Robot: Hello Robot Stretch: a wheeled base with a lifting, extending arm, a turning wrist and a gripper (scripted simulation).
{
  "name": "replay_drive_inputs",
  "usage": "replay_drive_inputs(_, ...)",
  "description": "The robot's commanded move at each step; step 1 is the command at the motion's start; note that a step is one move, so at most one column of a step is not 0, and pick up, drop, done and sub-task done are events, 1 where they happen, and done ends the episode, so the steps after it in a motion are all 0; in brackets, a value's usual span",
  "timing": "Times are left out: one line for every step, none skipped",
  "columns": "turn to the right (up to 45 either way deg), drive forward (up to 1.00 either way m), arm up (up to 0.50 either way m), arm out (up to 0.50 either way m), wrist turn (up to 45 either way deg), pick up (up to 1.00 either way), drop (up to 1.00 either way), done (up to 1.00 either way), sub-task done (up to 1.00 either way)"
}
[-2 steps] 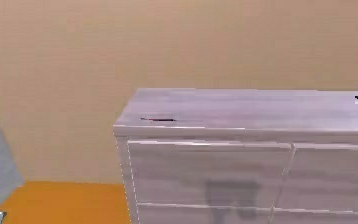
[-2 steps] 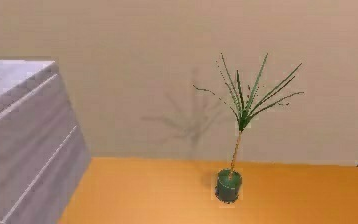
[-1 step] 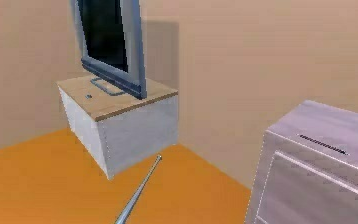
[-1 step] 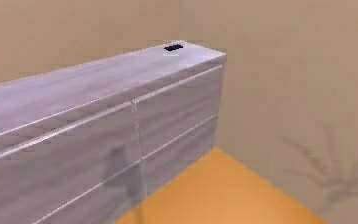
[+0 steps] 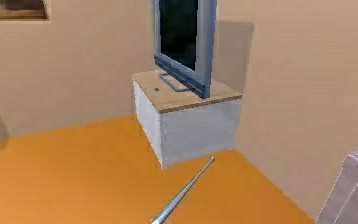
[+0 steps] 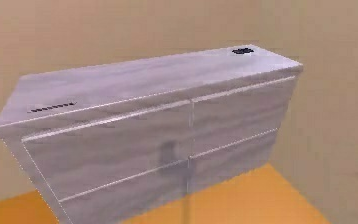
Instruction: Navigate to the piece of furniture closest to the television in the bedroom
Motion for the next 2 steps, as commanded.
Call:
replay_drive_inputs(0.0,0.50,0.00,0.00,0.0,0.00,0.00,0.00,0.00)
replay_drive_inputs(-45.0,0.00,0.00,0.00,0.0,0.00,0.00,0.00,0.00)
